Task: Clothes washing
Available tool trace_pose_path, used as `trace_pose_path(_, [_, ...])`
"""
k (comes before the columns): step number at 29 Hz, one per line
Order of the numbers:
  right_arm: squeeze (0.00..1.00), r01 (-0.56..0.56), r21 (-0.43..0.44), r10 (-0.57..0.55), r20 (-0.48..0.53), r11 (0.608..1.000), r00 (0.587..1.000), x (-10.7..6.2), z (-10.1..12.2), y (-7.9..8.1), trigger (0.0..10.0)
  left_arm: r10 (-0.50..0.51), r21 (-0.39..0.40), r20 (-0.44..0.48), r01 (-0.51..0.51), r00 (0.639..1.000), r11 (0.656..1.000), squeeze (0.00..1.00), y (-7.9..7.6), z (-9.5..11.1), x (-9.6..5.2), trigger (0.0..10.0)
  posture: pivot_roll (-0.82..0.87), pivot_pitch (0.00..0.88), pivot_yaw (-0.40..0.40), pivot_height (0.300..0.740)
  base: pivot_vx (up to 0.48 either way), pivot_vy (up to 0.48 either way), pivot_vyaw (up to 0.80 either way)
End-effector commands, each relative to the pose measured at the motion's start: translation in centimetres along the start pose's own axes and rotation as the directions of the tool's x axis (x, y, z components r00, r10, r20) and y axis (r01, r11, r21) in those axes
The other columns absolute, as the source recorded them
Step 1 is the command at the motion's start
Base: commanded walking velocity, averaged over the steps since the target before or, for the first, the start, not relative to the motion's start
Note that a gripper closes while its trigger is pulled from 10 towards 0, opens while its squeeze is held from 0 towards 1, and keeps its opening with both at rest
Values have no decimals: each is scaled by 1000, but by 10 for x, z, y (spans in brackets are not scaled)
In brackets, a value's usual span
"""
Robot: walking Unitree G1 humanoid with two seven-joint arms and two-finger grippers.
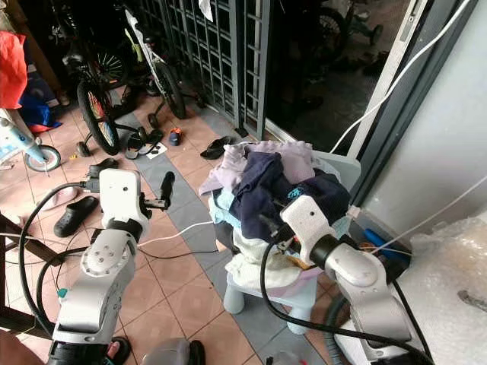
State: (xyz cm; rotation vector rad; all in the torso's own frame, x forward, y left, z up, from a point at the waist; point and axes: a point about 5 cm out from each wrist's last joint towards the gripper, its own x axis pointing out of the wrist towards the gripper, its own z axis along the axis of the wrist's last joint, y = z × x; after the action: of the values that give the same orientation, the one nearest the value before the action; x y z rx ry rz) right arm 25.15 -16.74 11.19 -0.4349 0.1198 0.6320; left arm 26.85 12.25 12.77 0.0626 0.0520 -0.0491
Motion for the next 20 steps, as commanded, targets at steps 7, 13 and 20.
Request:
trace_pose_path(7, [1000, 55, -80, -57, -27, 995, 998, 10, 0, -6, 10000, 7, 8, -16, -7, 1000, 1000, 0, 2, -4, -6, 10000, 15, 0, 57, 740, 0, 0, 0])
trace_pose_path(13, [1000, 95, -32, -99, -180, 995, 979, 7, -25, -8, 10000, -7, 21, -38, 7, 999, 1000, 0, 5, -8, -8, 10000, 18, 5, 70, 740, 0, 0, 0])
trace_pose_path(20, [1000, 112, 19, -105, -216, 994, 971, 7, -34, -2, 0, -23, 30, -74, 25, 997, 999, 0, 6, -16, -15, 10000, 28, 15, 71, 740, 0, 0, 0])
